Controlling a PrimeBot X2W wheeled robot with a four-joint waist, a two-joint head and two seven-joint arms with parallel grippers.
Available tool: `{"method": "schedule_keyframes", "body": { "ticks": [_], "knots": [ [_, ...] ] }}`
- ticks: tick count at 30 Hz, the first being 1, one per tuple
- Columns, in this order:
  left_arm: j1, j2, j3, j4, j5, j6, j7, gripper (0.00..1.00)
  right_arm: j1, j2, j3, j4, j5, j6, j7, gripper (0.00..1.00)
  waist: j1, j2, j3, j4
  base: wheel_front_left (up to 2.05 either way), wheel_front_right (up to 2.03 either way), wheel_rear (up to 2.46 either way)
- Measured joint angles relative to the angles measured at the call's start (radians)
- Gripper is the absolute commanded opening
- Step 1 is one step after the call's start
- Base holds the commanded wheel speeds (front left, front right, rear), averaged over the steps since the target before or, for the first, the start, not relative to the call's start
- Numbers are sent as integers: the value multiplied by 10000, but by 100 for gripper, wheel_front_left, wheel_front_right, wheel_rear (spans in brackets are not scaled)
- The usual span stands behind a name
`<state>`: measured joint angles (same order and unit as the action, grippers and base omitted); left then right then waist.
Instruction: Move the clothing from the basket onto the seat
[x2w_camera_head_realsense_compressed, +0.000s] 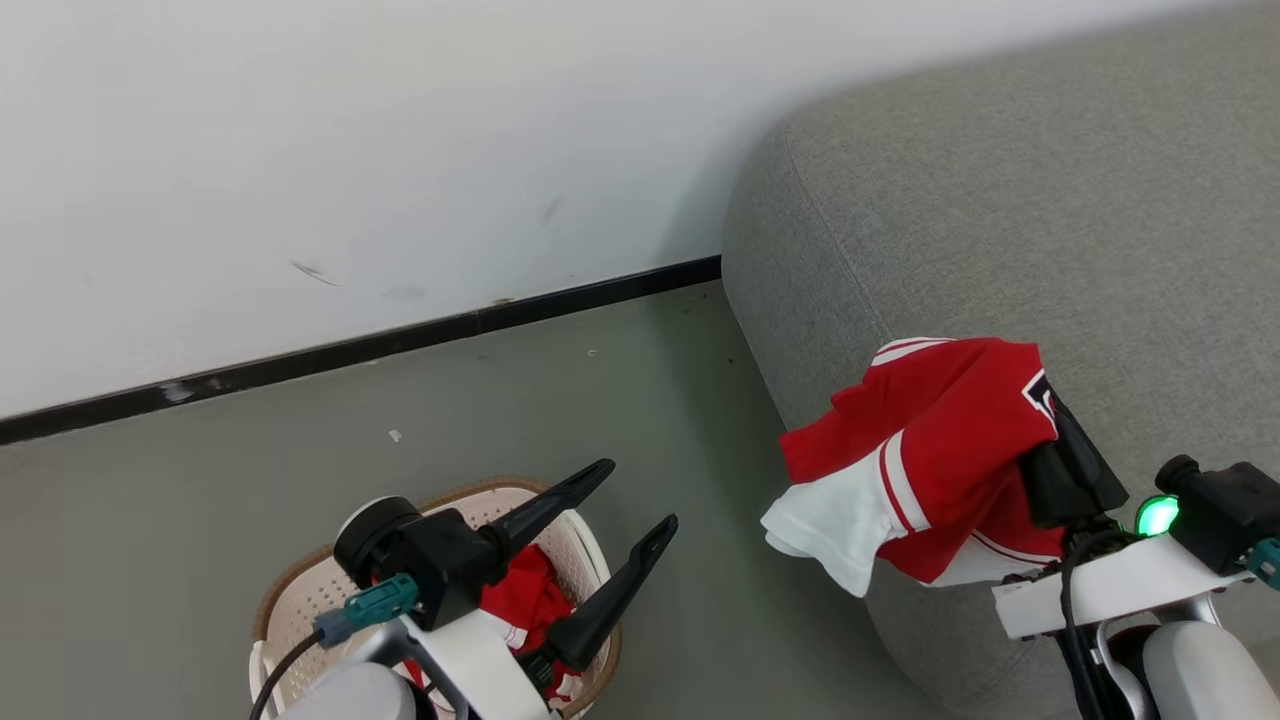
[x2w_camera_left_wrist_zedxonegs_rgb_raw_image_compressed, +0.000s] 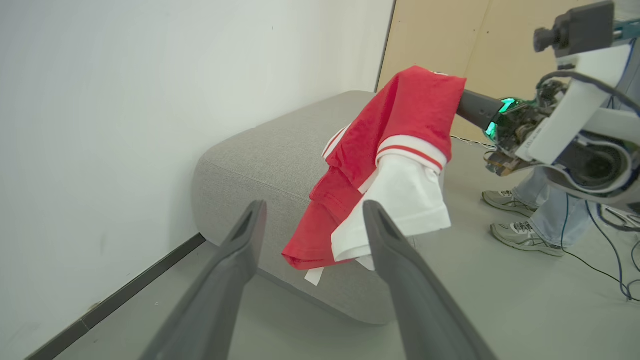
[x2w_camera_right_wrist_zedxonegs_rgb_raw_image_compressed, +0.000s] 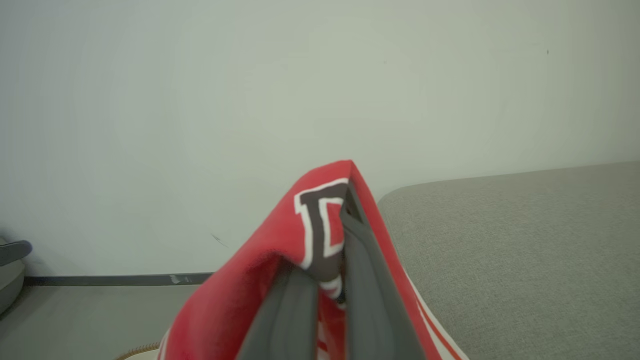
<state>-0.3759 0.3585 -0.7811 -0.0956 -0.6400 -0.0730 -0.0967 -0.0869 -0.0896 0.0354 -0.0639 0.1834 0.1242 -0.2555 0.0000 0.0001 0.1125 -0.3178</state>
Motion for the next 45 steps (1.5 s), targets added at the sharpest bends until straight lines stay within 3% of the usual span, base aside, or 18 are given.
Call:
{"method": "schedule_keyframes", "body": {
  "ticks": [8, 21, 31, 45],
  "knots": [
    [148, 167, -10, -169, 15, 12, 79, 100, -301, -92, -236, -493, 12, 0, 0, 0, 0, 0, 262, -116, 0, 0, 0],
    [208, 587, -8, -518, 15, 15, 347, 100, -1545, -928, -1275, -1035, -186, 0, 0, 0, 0, 0, 902, -132, 0, 0, 0],
    [251, 965, 35, -951, 94, 15, 527, 100, -2428, -1925, -1668, -640, -184, 2, 67, 0, 0, 0, 1493, -81, 0, 0, 0],
    [311, 1607, 278, -1599, 173, 86, 734, 100, -3947, -2763, -3016, 362, 435, 2, 364, 0, 0, 0, 2465, 30, 0, 0, 0]
  ]
}}
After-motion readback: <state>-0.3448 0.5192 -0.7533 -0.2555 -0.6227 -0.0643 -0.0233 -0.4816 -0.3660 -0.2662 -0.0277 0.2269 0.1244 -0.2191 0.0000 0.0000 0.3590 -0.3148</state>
